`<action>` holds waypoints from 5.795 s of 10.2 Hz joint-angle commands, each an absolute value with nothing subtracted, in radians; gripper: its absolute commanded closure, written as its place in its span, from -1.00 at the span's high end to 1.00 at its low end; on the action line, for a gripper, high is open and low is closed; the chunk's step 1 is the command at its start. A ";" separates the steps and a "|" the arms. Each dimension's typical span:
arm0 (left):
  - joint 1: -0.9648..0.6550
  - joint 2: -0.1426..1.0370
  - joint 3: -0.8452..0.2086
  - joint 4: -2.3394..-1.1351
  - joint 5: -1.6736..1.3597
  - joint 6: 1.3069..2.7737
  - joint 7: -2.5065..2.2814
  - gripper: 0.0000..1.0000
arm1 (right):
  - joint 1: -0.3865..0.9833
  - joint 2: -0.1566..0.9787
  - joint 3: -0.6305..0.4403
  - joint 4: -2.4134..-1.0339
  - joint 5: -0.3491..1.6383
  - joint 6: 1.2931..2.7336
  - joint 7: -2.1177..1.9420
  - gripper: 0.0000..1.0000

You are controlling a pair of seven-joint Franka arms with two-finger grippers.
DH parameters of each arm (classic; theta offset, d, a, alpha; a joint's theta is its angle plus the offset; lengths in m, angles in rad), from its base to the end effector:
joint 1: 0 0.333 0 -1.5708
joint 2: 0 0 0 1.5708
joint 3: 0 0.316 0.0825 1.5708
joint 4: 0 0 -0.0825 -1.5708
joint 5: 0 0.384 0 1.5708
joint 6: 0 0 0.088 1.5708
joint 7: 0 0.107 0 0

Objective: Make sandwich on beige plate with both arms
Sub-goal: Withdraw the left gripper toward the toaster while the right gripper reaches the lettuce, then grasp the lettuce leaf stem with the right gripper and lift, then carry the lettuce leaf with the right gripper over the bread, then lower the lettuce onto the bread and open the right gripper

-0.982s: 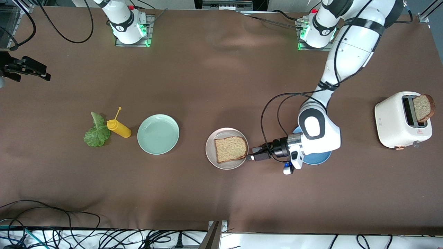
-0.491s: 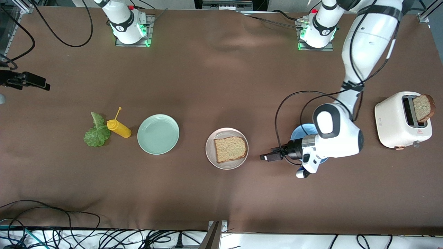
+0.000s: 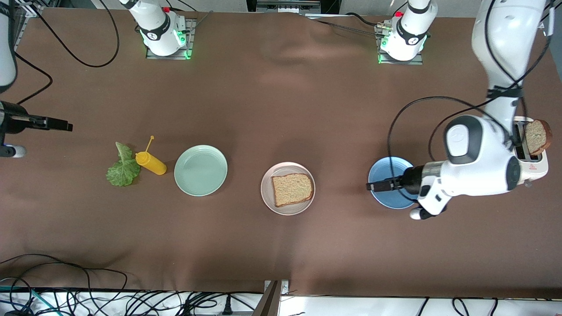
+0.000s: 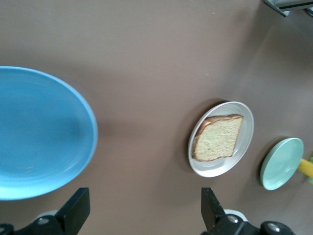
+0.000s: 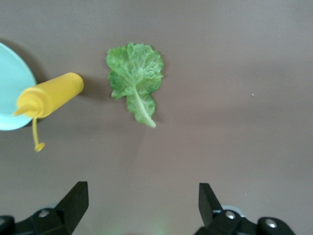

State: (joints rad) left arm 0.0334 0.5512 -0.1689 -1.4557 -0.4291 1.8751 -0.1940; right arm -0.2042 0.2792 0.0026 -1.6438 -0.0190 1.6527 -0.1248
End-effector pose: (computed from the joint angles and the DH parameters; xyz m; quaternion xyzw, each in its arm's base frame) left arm 0.6871 -0.1053 0.3672 0.9616 0.1137 -0.1005 0.2289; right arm 0.5987 -0.1244 0.4324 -0.9902 0.0360 0.1344 0.0131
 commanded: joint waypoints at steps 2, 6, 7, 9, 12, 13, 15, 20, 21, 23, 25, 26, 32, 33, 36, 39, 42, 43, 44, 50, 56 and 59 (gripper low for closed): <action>0.058 0.385 -0.169 -1.482 -0.272 1.737 -0.207 1.00 | -0.212 0.366 0.011 -1.767 -0.049 1.860 -0.146 1.00; 0.083 0.263 -0.172 -1.480 -0.076 1.632 -0.199 1.00 | -0.204 0.374 0.012 -2.043 -0.070 2.207 -0.185 1.00; 0.092 0.256 -0.172 -1.480 -0.069 1.629 -0.199 1.00 | -0.204 0.376 0.012 -2.089 -0.075 2.276 -0.196 1.00; 0.097 0.232 -0.175 -1.480 -0.071 1.582 -0.183 1.00 | -0.187 0.432 0.014 -2.109 -0.075 2.322 -0.196 0.90; -0.001 0.199 -0.028 -1.499 -0.075 1.574 -0.155 1.00 | -0.169 0.446 0.015 -2.094 -0.074 2.330 -0.198 -0.74; -0.026 0.195 -0.014 -1.515 -0.080 1.572 -0.158 1.00 | -0.169 0.442 0.015 -2.086 -0.075 2.329 -0.212 -0.98; -0.028 0.196 -0.023 -1.519 -0.081 1.571 -0.161 1.00 | -0.163 0.425 0.017 -2.076 -0.077 2.319 -0.224 -1.00; -0.028 0.180 -0.061 -1.520 -0.078 1.506 -0.172 1.00 | -0.164 0.510 -0.011 -1.582 -0.075 1.642 -0.221 -1.00; -0.028 0.181 -0.070 -1.520 -0.077 1.506 -0.170 1.00 | -0.166 0.575 -0.009 -1.445 -0.072 1.505 -0.222 -1.00; -0.018 0.179 -0.071 -1.519 -0.077 1.485 -0.160 1.00 | -0.146 0.568 0.000 -1.369 -0.067 1.405 -0.204 -1.00; -0.012 0.181 -0.069 -1.519 -0.072 1.465 -0.160 1.00 | -0.129 0.532 0.037 -1.336 -0.058 1.404 -0.209 -1.00; -0.012 0.181 -0.068 -1.519 -0.072 1.465 -0.160 1.00 | -0.129 0.523 0.087 -1.309 -0.058 1.401 -0.209 -1.00; -0.012 0.183 -0.067 -1.519 -0.072 1.460 -0.158 1.00 | -0.104 0.459 0.408 -1.295 -0.067 1.414 0.025 -1.00; -0.014 0.183 -0.067 -1.519 -0.072 1.460 -0.160 1.00 | -0.088 0.462 0.440 -1.296 -0.063 1.426 0.088 -1.00; 0.001 0.183 -0.066 -1.517 -0.072 1.448 -0.158 1.00 | 0.012 0.430 0.446 -1.395 -0.071 1.593 0.159 -1.00; 0.009 0.183 -0.069 -1.516 -0.074 1.448 -0.158 1.00 | 0.124 0.362 0.446 -1.618 -0.058 1.874 0.257 -1.00; 0.011 0.187 -0.069 -1.508 -0.083 1.448 -0.158 1.00 | 0.253 0.370 0.443 -1.683 -0.058 2.090 0.447 -1.00; 0.011 0.187 -0.068 -1.508 -0.083 1.448 -0.158 1.00 | 0.290 0.396 0.419 -1.680 -0.060 2.161 0.475 -1.00; 0.011 0.187 -0.069 -1.509 -0.083 1.448 -0.158 1.00 | 0.328 0.435 0.382 -1.677 -0.063 2.259 0.468 -1.00; 0.014 0.189 -0.069 -1.509 -0.083 1.448 -0.149 1.00 | 0.429 0.661 0.281 -1.606 -0.067 2.656 0.269 -1.00; 0.011 0.193 -0.069 -1.505 -0.086 1.450 -0.143 1.00 | 0.472 0.873 0.279 -1.545 -0.041 2.871 0.290 -1.00; 0.006 0.198 -0.069 -1.505 -0.086 1.450 -0.143 1.00 | 0.495 0.925 0.278 -1.491 -0.018 2.959 0.288 0.98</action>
